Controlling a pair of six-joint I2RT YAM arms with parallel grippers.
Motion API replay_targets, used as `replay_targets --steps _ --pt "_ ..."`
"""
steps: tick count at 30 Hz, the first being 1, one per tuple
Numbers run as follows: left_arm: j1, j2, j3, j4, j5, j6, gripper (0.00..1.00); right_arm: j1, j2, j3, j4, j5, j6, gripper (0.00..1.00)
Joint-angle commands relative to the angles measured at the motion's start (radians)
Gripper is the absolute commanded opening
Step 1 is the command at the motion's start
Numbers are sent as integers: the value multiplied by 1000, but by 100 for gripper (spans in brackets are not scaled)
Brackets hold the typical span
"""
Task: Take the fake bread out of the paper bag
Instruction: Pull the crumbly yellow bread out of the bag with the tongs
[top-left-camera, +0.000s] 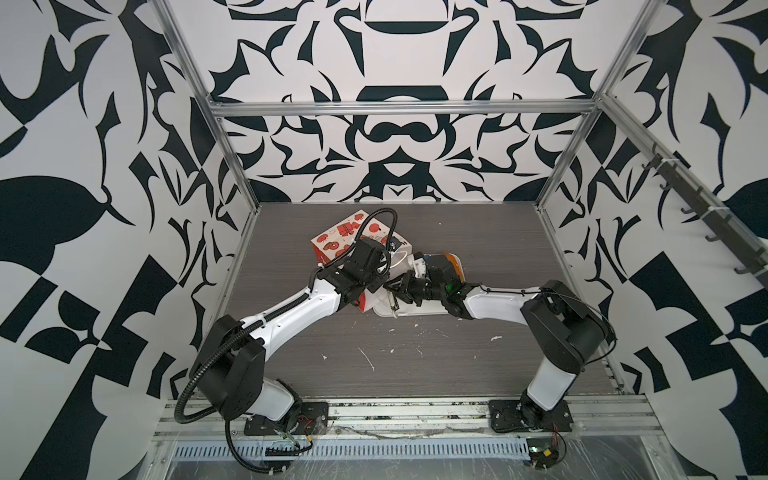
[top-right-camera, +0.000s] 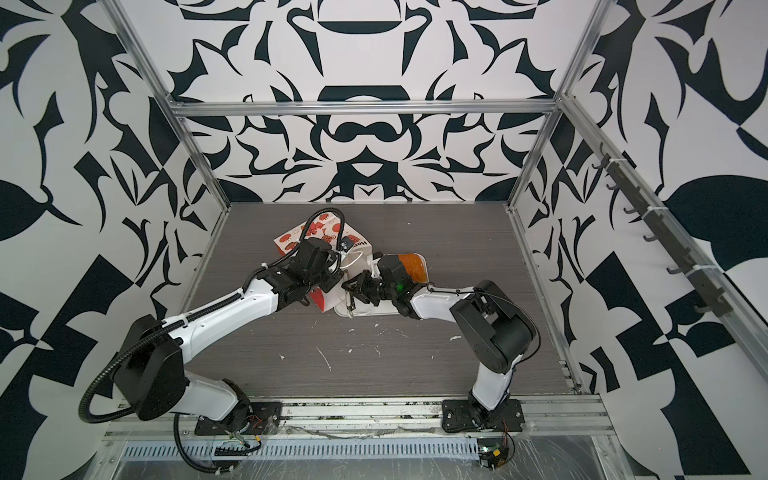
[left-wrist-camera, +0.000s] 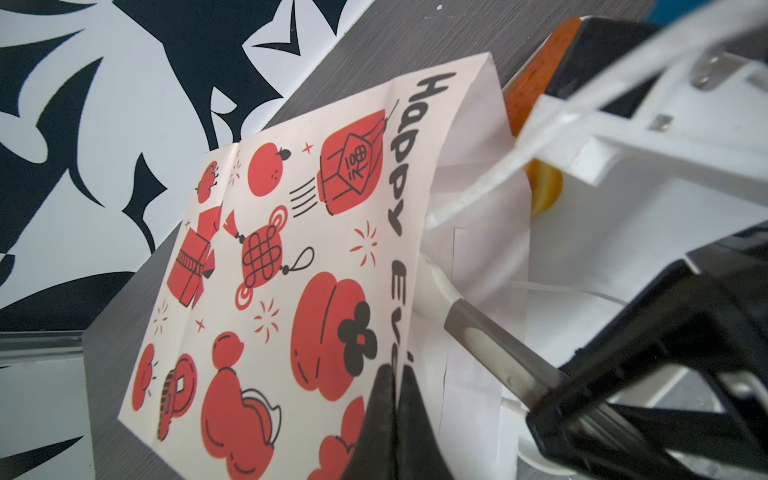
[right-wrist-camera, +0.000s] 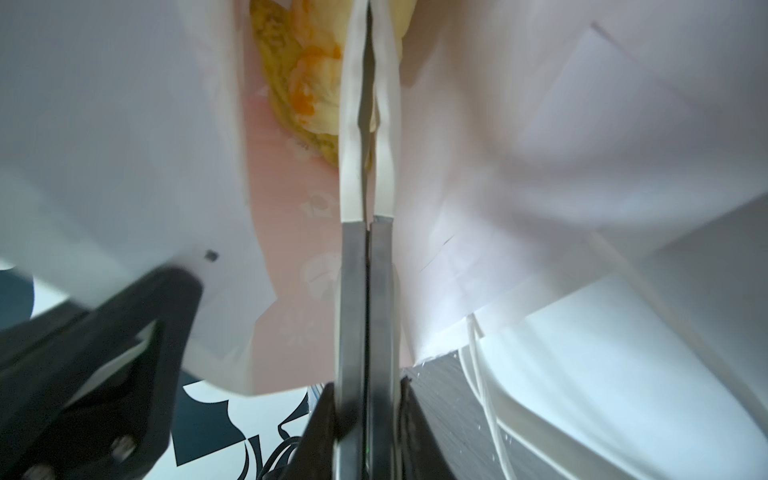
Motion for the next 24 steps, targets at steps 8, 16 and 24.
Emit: replay_targets --steps 8,16,24 --pt "14 15 17 57 -47 -18 0 6 -151 -92 -72 -23 -73 12" --pt "27 26 19 93 -69 -37 0 9 -248 -125 -202 -30 -125 12" --pt "41 42 18 114 -74 -50 0 10 -361 -162 -300 -26 -152 11"
